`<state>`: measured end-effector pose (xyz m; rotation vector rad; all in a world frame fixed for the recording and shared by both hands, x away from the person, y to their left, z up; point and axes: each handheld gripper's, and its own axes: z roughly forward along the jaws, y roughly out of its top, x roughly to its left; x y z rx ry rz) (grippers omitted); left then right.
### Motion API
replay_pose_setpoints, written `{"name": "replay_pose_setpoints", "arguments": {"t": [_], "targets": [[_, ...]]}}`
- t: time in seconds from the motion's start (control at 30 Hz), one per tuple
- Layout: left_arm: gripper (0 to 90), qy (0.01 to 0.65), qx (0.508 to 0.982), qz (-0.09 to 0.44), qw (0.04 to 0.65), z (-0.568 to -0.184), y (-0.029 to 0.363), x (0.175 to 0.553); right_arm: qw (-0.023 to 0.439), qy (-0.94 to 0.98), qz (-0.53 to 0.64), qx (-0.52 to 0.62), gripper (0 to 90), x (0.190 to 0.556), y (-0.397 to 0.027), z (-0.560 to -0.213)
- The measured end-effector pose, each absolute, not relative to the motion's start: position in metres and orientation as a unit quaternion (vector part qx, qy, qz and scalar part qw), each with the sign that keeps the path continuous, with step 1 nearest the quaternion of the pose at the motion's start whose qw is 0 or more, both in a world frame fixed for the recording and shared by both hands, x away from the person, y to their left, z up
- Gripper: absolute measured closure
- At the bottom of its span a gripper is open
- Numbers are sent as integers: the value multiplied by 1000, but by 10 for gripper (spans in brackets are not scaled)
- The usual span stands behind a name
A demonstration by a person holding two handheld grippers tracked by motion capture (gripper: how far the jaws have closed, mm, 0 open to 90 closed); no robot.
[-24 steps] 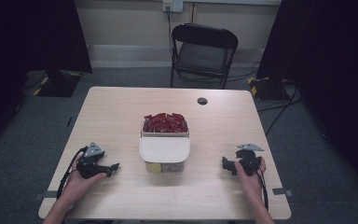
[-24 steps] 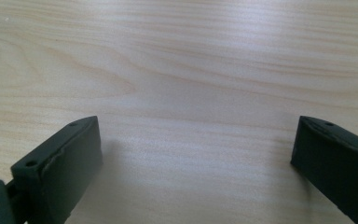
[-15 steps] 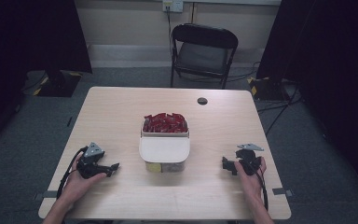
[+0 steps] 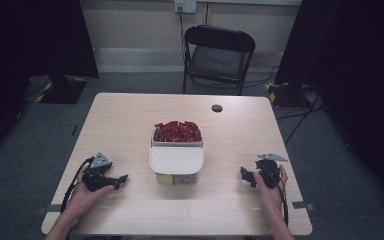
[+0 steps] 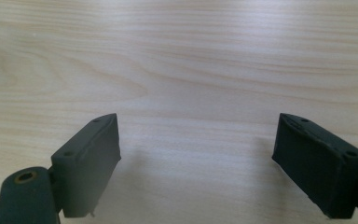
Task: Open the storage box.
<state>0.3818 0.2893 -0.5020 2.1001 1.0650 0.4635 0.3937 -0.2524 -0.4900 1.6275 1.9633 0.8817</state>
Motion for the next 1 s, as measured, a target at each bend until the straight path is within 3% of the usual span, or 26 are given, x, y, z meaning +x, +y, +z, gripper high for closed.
{"name": "replay_pose_setpoints", "arguments": {"t": [0.43, 1.0], "targets": [[151, 411, 818, 181, 360, -502, 290, 382, 203, 720, 346, 566, 146, 389, -244, -479], [151, 411, 818, 181, 360, -502, 290, 382, 204, 754, 385, 491, 150, 370, -202, -449]]}}
